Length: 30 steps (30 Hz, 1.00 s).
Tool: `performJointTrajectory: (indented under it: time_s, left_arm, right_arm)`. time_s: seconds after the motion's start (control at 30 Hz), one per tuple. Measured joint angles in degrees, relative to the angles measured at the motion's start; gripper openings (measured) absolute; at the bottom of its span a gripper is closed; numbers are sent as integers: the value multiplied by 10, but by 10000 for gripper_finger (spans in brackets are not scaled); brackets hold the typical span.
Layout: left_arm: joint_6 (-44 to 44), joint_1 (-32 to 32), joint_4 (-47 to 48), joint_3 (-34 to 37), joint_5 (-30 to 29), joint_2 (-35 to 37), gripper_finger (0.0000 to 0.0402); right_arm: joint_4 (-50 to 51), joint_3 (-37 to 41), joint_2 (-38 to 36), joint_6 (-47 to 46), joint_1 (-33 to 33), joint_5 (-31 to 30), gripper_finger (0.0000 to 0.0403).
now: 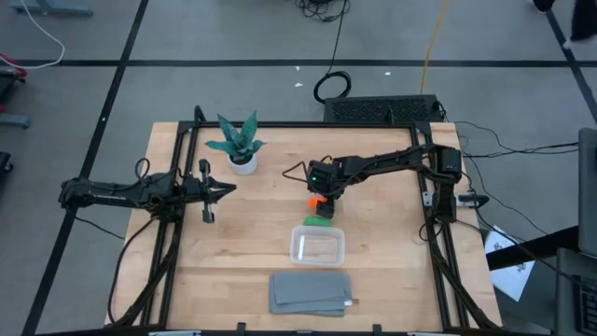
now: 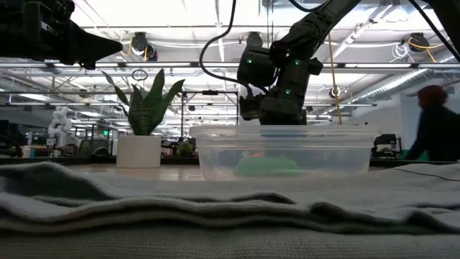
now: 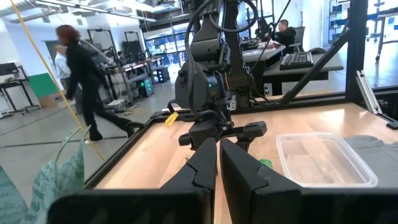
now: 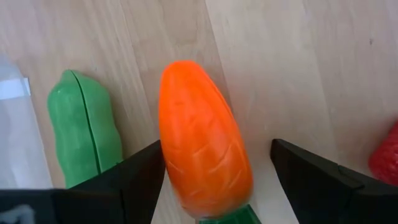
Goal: Pick and placing Produce into tupperware
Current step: Put the carrot into the transparent bin
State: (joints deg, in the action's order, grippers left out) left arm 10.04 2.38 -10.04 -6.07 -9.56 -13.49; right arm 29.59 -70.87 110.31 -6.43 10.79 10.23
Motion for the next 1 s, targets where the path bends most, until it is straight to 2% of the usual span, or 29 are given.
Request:
performJointTrajectory:
  time_s: [0.13,0.53,0.63,0.83,1.0]
  left_arm:
    - [2,0,0,0,0,0,26]
    - [2,0,0,0,0,0,26]
    - [2,0,0,0,0,0,26]
    - [2,0,0,0,0,0,26]
    - [2,0,0,0,0,0,26]
  right_arm:
    - [1,0,1,5,0,0,268]
    - [-3,2,-3,14,1,-4,166]
    - [-6,3,-9,16,1,4,165]
    - [-7,3,-23,13,0,11,192]
    - [-3,3,-38,12,1,6,174]
